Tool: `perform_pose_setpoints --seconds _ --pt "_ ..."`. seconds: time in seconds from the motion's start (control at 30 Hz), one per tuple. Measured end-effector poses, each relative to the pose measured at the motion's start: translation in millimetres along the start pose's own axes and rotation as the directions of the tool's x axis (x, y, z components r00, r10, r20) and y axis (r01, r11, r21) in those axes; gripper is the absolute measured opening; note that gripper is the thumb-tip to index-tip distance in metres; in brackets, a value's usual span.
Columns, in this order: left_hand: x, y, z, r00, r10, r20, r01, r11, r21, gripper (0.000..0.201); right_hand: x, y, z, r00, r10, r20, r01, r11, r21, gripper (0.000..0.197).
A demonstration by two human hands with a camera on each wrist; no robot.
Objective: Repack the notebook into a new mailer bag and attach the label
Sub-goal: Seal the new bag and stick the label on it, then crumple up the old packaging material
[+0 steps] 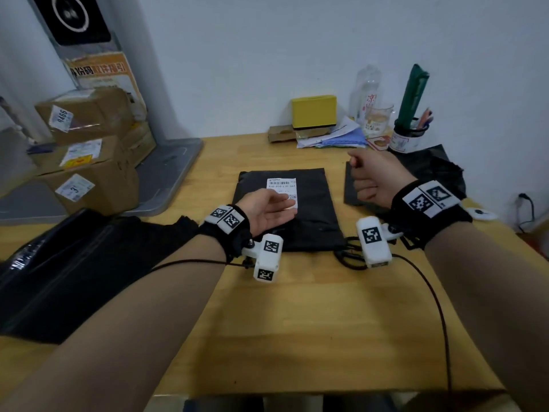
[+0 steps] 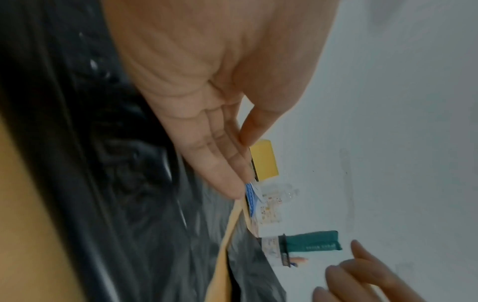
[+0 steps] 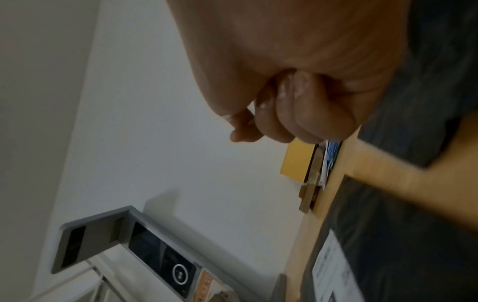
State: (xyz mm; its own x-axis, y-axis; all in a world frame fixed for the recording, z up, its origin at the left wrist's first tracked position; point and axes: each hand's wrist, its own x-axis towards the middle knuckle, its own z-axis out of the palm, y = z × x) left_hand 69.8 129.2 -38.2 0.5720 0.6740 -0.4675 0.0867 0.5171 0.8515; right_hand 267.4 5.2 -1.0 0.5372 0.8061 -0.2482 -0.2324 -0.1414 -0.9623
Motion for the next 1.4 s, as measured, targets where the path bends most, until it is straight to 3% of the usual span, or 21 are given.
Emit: perform_pose_setpoints --seconds 0.2,0.37,0.43,0.53,0.63,0.8,0.87,1.0,1.03,1.1,1.2,1.3,1.4 --pt "-6.0 -30.0 34.4 0.992 -0.088 0.091 0.098 0.988 -0.119 0.018 -12.6 -2.6 -41.4 0.973 0.012 -0.230 -0.062 0.976 -0.210 0.021" --pt "-3.9 -46.2 44.9 0.997 -0.069 0.047 0.077 0.976 -0.204 0.021 -10.4 -1.2 -65.8 0.957 0.014 -0.290 -0.089 0.964 -0.249 0.014" --pt "-3.2 -47.6 44.7 0.997 -0.064 0.035 0.070 0.972 -0.223 0.024 -7.3 2.5 -72.4 0.959 0.065 -0.277 -0.170 0.910 -0.377 0.021" --pt "-5.3 -47.5 45.2 0.998 -0.057 0.032 0.062 0.973 -0.220 0.025 -7.2 11.3 -72.0 0.946 0.206 -0.251 -0.320 0.725 -0.611 0.023" --pt "-6.0 -48.5 43.7 0.998 -0.056 0.036 0.062 0.973 -0.221 0.025 -6.8 20.9 -65.9 0.932 0.274 -0.237 -0.360 0.617 -0.700 0.023" --pt "-3.8 -48.3 40.7 0.997 -0.058 0.041 0.066 0.974 -0.217 0.025 -0.8 26.5 -61.4 0.941 0.236 -0.241 -0.334 0.560 -0.758 0.023" --pt "-3.3 -48.8 41.4 0.998 -0.056 0.042 0.064 0.974 -0.216 0.025 -0.5 27.3 -60.3 0.946 0.222 -0.236 -0.318 0.498 -0.807 0.019" --pt "-2.8 -48.8 40.7 0.998 -0.049 0.041 0.057 0.975 -0.214 0.025 -0.7 30.5 -61.6 0.953 0.161 -0.257 -0.300 0.374 -0.878 0.035" --pt "-2.5 -49.1 40.9 0.998 -0.049 0.041 0.057 0.976 -0.212 0.025 1.0 32.8 -64.0 0.952 0.148 -0.268 -0.306 0.429 -0.850 0.034" --pt "-2.9 -49.6 41.4 0.998 -0.045 0.042 0.053 0.976 -0.212 0.025 5.2 35.9 -69.2 0.947 0.128 -0.293 -0.301 0.670 -0.679 0.024" --pt "-4.5 -51.6 41.5 0.999 -0.032 0.040 0.040 0.974 -0.223 0.025 -0.1 32.3 -62.2 0.955 -0.032 -0.294 -0.104 0.894 -0.436 0.013" --pt "-7.7 -52.3 41.2 0.998 -0.021 0.060 0.035 0.970 -0.239 0.022 -17.6 17.4 -40.4 0.953 -0.209 -0.221 0.142 0.948 -0.285 0.018" --pt "-15.4 -47.0 39.8 0.994 -0.002 0.113 0.031 0.966 -0.256 0.022 -40.1 1.9 -12.6 0.944 -0.293 -0.152 0.263 0.946 -0.189 0.026"
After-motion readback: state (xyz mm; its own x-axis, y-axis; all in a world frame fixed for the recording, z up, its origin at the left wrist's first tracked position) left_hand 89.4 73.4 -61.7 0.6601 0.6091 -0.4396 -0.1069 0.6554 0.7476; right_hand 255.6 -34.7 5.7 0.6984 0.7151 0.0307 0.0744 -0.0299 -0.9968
